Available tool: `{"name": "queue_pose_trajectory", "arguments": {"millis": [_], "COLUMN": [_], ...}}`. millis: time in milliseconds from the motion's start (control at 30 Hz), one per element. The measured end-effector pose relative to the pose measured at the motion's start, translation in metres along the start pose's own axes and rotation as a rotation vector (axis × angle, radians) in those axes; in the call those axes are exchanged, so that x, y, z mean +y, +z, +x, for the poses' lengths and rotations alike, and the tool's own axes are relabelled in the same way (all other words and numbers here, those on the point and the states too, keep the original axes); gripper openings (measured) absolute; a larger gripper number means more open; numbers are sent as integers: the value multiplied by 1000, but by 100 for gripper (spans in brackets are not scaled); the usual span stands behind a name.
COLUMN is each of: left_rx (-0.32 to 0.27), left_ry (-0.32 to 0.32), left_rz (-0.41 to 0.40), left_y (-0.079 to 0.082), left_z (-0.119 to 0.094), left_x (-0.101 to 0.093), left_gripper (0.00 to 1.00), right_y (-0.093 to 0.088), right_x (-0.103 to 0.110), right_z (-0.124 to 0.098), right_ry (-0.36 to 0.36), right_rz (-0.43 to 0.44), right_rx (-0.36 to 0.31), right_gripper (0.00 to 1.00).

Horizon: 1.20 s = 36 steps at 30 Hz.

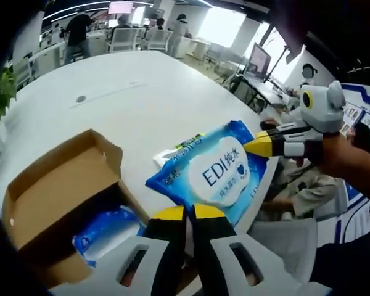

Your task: Operate the shoe box by opening the lid, removing the specified soft item, and placing it in the target area until the item is outside and the box remains undamaged.

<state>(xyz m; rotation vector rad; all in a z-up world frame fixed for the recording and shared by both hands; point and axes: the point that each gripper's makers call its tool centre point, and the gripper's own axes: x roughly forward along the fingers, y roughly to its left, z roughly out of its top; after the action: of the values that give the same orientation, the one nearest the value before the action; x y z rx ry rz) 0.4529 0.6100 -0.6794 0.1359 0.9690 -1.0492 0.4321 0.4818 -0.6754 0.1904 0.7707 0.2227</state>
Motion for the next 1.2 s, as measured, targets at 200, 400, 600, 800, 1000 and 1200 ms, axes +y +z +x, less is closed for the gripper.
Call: {"name": "queue_pose_trajectory", "arguments": {"millis": [200, 400, 600, 800, 1000, 1200], "left_rx": [8, 16, 33, 46, 57, 59], "left_ry": [-9, -13, -19, -20, -21, -16], "left_rz": [8, 13, 21, 24, 21, 18], "left_y": [3, 8, 9, 11, 14, 19], "left_z": [12, 23, 35, 44, 55, 62], "left_x": [-8, -13, -16, -15, -12, -8], "left_gripper": [0, 0, 0, 0, 0, 0], "right_y": [-2, -2, -4, -6, -5, -6], "right_x": [-13, -27, -37, -47, -55, -62], "right_z": [-3, -3, -2, 3, 8, 14], "right_ry": [-6, -11, -15, -17, -19, -21], "right_rz": [5, 10, 20, 29, 31, 36], "right_rx": [4, 3, 4, 6, 14, 19], "right_gripper": [0, 0, 0, 0, 0, 0]}}
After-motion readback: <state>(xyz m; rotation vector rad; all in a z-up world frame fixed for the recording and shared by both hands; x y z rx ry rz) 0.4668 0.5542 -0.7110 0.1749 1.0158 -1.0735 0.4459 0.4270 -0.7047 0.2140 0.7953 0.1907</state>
